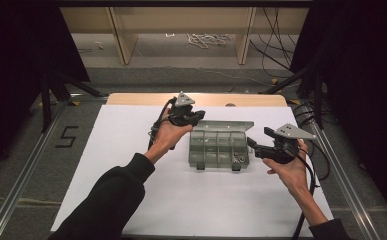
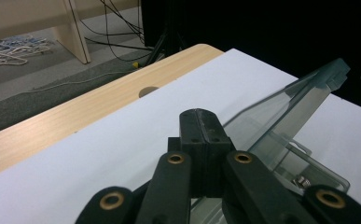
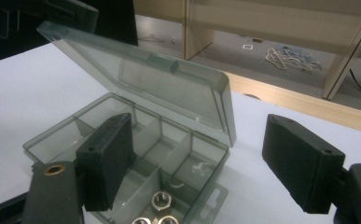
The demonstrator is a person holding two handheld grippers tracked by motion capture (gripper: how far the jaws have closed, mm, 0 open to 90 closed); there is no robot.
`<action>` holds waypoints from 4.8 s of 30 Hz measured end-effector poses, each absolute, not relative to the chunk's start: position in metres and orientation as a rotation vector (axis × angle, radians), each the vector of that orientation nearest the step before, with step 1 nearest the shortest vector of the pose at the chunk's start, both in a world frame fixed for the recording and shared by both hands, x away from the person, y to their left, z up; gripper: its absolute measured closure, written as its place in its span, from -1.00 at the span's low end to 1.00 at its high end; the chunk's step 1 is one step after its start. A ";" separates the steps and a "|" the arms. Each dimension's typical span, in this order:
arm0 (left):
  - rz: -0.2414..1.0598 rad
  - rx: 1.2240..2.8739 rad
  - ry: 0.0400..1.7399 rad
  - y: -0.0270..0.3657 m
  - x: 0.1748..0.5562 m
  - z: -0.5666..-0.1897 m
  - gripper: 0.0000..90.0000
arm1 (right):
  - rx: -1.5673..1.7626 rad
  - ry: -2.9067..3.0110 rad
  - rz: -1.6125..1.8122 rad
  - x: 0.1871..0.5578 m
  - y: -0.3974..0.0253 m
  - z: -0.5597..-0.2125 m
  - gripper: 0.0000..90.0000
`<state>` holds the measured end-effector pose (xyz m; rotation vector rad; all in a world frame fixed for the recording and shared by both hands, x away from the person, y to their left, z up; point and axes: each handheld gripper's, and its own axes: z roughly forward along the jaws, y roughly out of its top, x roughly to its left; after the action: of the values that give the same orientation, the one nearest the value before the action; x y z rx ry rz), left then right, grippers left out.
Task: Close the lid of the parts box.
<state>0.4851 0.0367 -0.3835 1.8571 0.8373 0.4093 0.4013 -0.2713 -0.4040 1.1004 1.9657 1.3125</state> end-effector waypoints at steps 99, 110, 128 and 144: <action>0.288 1.949 0.781 0.070 0.407 -0.469 0.99 | 0.914 2.354 1.125 0.399 -0.250 -0.451 0.91; 0.291 1.952 0.780 0.071 0.406 -0.470 0.99 | 0.921 2.356 1.104 0.397 -0.252 -0.453 0.91; 0.303 1.950 0.791 0.072 0.405 -0.471 0.99 | 0.958 2.338 1.091 0.395 -0.256 -0.452 0.84; 0.310 1.941 0.786 0.072 0.405 -0.470 0.95 | 0.940 2.259 1.183 0.390 -0.255 -0.441 0.42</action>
<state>0.4051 0.0717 -0.4697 1.9414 0.7860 0.3104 0.3902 -0.2547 -0.4414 0.9395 2.2592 1.1826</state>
